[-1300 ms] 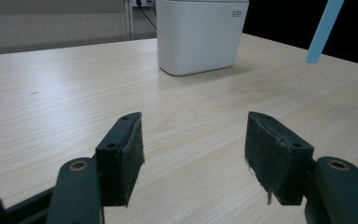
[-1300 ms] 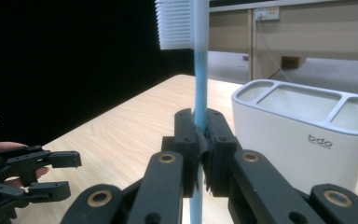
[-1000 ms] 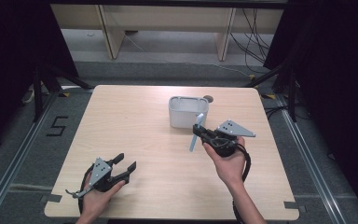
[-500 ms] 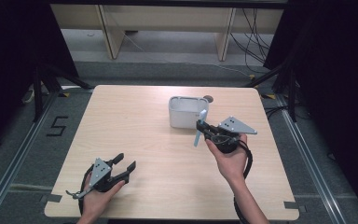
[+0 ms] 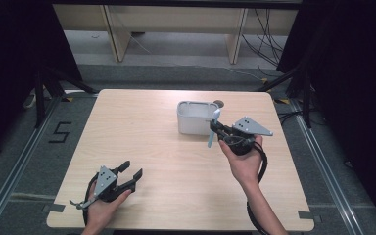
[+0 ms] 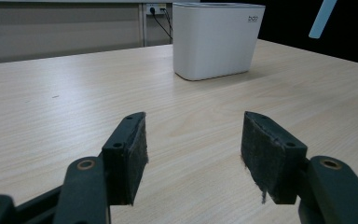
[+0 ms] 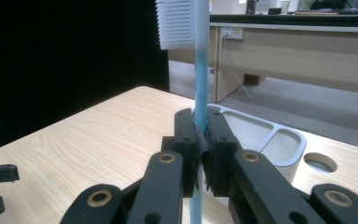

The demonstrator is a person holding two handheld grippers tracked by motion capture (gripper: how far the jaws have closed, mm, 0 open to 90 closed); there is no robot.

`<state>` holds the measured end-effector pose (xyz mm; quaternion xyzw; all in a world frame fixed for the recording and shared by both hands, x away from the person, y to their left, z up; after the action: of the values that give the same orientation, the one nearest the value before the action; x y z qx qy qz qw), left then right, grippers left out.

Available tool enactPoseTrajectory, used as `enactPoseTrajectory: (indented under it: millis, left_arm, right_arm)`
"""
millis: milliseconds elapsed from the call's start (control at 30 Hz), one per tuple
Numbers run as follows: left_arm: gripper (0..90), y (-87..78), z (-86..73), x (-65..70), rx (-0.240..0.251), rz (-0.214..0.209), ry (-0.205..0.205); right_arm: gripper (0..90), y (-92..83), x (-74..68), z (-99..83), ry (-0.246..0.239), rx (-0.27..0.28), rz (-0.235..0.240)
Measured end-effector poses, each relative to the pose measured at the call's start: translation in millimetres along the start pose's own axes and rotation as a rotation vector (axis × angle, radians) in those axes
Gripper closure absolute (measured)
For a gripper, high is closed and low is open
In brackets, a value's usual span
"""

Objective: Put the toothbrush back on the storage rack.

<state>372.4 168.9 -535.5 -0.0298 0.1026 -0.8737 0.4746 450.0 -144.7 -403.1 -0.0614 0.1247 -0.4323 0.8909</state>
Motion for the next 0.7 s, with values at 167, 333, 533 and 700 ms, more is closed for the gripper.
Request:
enactPoseTrajectory:
  millis: [167,333,533,700]
  left_arm:
    - [40.4,0.0,0.0,0.0,0.0,0.001,0.001]
    - [40.5,0.1,0.0,-0.1,-0.001,0.0,-0.002]
    - [40.5,0.0,0.0,-0.5,0.002,0.0,-0.004]
    - [40.5,-0.1,0.1,-0.5,0.004,0.0,-0.004]
  right_arm:
    - [85.3,1.9,3.1,3.8,-0.005,0.002,-0.006]
    - [85.4,3.8,6.8,8.8,-0.034,0.011,-0.026]
    - [85.4,5.9,6.8,14.0,-0.016,0.011,-0.025]
    - [85.4,7.9,9.9,18.7,-0.024,0.023,-0.034]
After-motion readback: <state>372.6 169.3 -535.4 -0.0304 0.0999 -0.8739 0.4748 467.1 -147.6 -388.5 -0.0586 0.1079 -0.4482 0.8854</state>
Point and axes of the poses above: each handheld gripper's, and its own axes: y roughly forward along the jaws, z roughly out of its top, x roughly to its right, the point moved 6 cm from there along y, roughly forward along the jaws, and after that the axes turned 6 degrees about y, right-handed, at the moved point
